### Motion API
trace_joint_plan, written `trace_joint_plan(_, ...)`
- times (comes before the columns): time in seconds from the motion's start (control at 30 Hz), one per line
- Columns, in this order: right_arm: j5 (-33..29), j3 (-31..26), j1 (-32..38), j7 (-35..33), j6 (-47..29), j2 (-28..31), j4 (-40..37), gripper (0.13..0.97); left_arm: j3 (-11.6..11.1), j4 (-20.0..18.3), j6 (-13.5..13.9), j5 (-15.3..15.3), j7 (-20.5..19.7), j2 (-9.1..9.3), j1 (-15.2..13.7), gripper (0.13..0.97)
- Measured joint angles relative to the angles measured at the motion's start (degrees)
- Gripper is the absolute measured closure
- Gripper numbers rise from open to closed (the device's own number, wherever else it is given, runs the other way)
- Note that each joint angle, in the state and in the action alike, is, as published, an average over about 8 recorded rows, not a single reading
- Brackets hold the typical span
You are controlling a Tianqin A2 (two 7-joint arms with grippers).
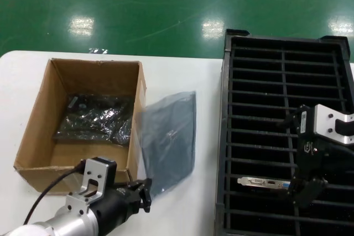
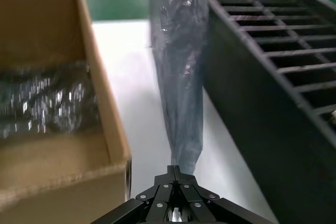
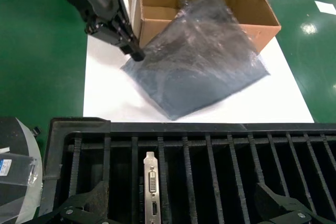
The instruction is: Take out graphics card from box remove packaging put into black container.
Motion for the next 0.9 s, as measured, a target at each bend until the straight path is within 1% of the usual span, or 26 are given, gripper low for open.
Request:
trace_joint_plan(0.1,0.00,0.00,0.00,0.00,0.00,0.00,0.00,0.129,0.44,2.02,-1.08,0.85,-1.99,0.03,-0.60,0.958)
trace_joint_plan(0.2,0.00,0.00,0.00,0.00,0.00,0.00,0.00,0.129,0.76,4.14,-2.10,0.97,-2.62,0.03,-1.62,0.958)
trace_joint_plan(0.4,0.00,-0.01,0.00,0.00,0.00,0.00,0.00,0.129,1.16,9.24,-4.16,0.66,-1.63,-0.23,-4.99,0.924)
trace_joint_plan(0.53,0.00,-0.01,0.00,0.00,0.01,0.00,0.00,0.129,1.29,11.38,-4.92,0.17,-0.38,-0.79,-7.03,0.898)
trace_joint_plan(0.63,0.00,-0.01,0.00,0.00,0.01,0.01,0.00,0.129,1.33,11.34,-4.84,-0.39,0.52,-1.47,-7.81,0.856)
trace_joint_plan(0.73,0.01,-0.01,0.00,0.00,0.01,0.01,0.00,0.129,1.37,10.16,-4.28,-1.21,1.34,-2.32,-7.95,0.814)
trace_joint_plan(0.77,0.01,-0.01,0.00,0.00,0.01,0.01,0.00,0.129,1.40,9.51,-4.00,-1.60,1.61,-2.65,-7.88,0.800)
trace_joint_plan(0.9,0.01,-0.01,0.00,0.00,0.01,0.01,0.00,0.129,1.66,5.76,-2.52,-3.65,2.65,-4.15,-7.19,0.800)
